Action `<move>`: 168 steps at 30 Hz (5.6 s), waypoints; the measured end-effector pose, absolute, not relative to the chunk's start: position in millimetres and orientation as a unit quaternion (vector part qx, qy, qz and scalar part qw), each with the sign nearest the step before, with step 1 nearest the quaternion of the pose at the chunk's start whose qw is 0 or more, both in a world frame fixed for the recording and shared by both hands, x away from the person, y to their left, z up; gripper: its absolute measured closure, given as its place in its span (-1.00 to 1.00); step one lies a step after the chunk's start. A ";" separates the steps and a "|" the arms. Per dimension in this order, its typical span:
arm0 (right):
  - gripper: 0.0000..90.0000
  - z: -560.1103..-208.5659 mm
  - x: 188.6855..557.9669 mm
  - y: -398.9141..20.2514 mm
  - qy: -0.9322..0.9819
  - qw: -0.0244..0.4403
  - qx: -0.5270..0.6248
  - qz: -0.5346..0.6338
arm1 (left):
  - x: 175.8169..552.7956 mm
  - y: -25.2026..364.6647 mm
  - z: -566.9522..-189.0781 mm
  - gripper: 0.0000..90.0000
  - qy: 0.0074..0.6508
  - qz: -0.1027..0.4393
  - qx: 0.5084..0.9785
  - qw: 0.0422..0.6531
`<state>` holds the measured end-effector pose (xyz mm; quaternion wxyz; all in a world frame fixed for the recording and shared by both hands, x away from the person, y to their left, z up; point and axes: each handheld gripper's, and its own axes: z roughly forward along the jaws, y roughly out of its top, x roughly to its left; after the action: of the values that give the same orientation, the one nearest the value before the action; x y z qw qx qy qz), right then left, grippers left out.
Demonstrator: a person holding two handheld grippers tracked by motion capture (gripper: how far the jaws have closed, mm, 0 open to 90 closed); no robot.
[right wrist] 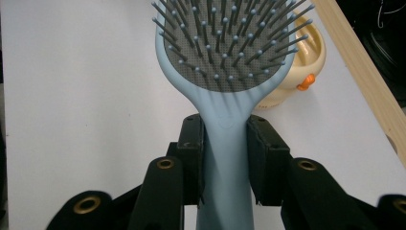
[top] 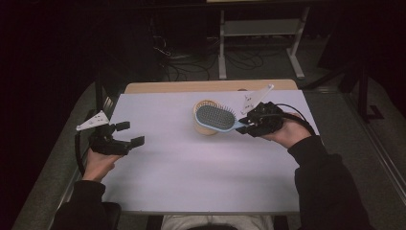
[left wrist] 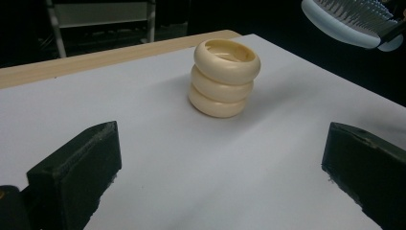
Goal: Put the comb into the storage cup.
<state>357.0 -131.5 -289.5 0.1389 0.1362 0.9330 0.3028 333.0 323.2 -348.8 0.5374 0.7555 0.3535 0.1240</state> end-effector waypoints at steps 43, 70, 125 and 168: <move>0.51 -282.5 362.3 -103.0 0.927 0.154 0.117 0.322 | 371.5 211.5 -301.2 -1.00 0.276 0.085 0.791 0.540; 0.51 -290.7 362.1 -94.1 0.923 0.188 0.115 0.316 | 386.6 171.3 -316.3 -0.65 0.325 0.002 0.723 0.610; -0.68 -280.9 394.9 -102.4 0.874 0.114 0.219 0.418 | 385.8 165.3 -226.8 0.29 0.299 0.084 0.722 0.618; -1.00 -333.3 375.7 -176.0 0.823 0.110 0.281 0.481 | 397.4 194.9 -177.1 0.28 0.329 0.160 0.704 0.609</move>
<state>375.7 -176.0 -333.3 0.1101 0.2810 0.8231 0.4810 397.4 194.9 -177.1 0.6093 0.7038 0.3285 0.1598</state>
